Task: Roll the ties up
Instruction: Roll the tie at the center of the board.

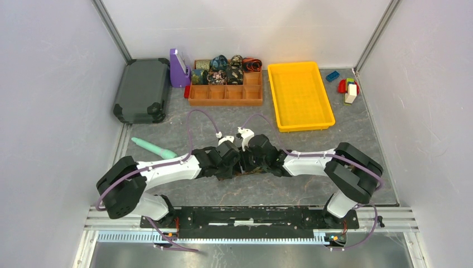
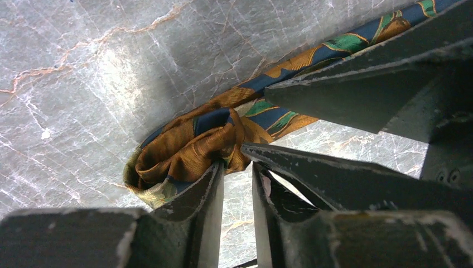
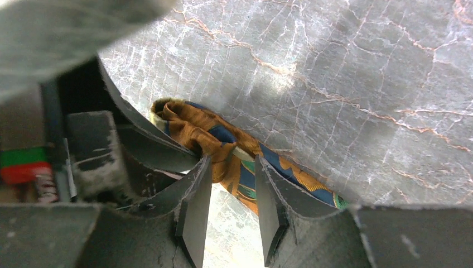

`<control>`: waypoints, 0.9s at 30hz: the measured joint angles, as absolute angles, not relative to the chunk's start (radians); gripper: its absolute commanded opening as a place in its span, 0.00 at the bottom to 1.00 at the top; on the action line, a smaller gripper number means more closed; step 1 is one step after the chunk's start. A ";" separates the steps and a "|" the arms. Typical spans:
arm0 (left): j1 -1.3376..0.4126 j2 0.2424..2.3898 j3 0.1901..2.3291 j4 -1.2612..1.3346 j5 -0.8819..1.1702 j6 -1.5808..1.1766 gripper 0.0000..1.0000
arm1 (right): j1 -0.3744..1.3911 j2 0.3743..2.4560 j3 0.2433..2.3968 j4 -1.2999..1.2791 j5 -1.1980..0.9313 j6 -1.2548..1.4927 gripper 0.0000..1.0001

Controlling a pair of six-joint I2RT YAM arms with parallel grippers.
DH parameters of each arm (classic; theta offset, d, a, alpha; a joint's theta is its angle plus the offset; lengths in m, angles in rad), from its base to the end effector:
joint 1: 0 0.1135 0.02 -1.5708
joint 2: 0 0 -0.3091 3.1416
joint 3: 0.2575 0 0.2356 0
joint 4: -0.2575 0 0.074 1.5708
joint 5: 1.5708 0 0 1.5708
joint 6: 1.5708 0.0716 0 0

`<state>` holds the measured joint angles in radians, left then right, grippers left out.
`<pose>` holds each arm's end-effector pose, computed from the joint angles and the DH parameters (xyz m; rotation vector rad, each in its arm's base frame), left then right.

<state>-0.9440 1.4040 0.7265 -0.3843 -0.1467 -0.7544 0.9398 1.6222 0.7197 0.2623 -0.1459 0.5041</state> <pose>0.1577 -0.1999 0.1958 0.2020 2.6635 -0.3920 0.1924 0.2809 0.1940 -0.5982 2.2995 0.9181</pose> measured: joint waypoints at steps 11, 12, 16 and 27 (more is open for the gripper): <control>-0.938 1.353 0.678 -0.369 -0.146 -0.731 0.47 | 0.930 1.667 0.722 0.298 -0.210 0.531 0.41; -0.937 1.349 0.675 -0.367 -0.145 -0.730 0.48 | 0.928 1.668 0.722 0.302 -0.214 0.534 0.41; -0.937 1.326 0.661 -0.352 -0.135 -0.722 0.50 | 0.915 1.669 0.722 0.314 -0.239 0.554 0.42; -0.945 1.255 0.646 -0.312 -0.102 -0.673 0.45 | 0.874 1.669 0.722 0.401 -0.318 0.591 0.43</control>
<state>-0.9447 1.2549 0.6464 -0.3119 -0.1020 -0.6727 0.8738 1.6691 0.7216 0.4007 -0.3180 0.5907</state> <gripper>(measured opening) 0.459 0.424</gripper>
